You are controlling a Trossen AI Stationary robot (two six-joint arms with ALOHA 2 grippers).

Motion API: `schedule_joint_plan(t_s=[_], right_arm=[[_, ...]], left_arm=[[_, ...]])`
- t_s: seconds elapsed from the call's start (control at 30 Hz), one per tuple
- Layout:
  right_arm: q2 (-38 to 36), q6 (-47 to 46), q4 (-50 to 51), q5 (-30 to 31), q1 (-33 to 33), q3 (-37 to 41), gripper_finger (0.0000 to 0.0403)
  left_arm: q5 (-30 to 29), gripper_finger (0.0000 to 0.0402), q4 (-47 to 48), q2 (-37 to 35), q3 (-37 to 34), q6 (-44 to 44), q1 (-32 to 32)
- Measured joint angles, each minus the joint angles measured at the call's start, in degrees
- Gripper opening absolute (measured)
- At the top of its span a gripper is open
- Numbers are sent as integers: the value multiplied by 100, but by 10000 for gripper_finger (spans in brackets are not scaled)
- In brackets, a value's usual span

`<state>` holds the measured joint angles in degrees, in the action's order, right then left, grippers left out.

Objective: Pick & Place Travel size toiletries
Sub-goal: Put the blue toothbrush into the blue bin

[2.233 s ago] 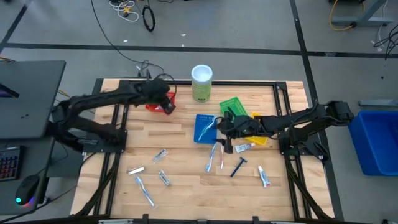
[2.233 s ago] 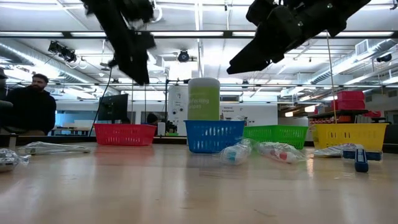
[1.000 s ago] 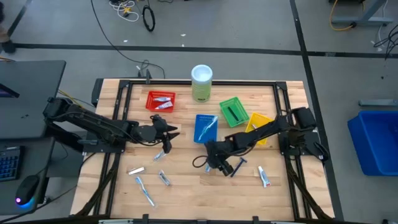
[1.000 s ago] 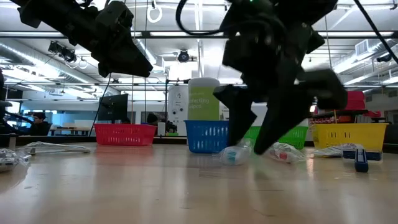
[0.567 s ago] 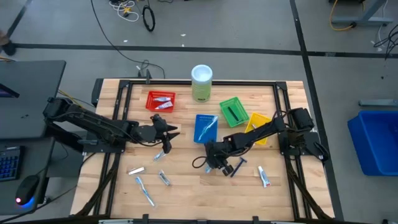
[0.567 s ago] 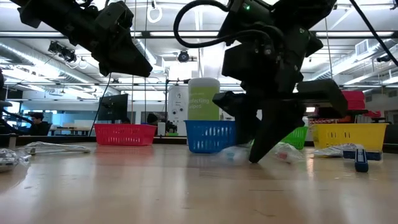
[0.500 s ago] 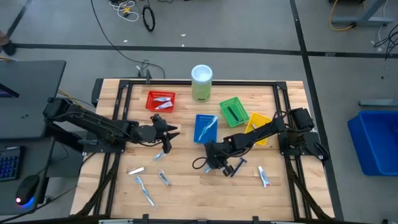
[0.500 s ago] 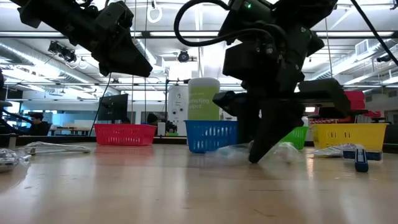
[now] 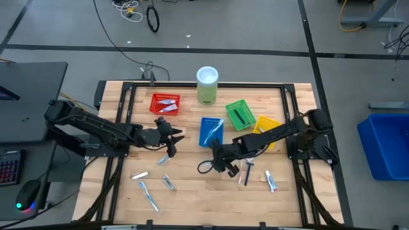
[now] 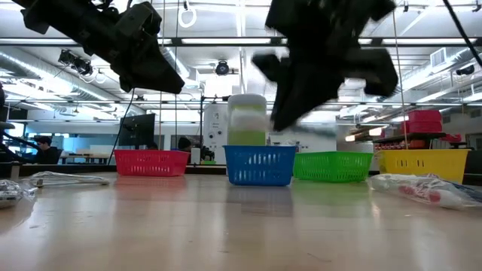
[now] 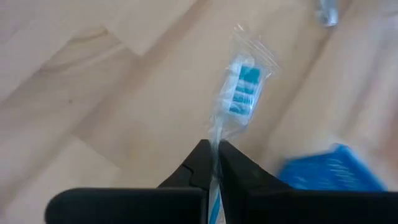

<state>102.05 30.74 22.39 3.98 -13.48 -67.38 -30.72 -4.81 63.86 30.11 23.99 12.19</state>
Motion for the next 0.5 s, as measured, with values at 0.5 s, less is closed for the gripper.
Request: schedule_joint_plan(t_s=[0.5], right_arm=[[-183,3321,512,2064,1003,-231,18]], left_arm=[[-190,136,18,0,0,1,0]])
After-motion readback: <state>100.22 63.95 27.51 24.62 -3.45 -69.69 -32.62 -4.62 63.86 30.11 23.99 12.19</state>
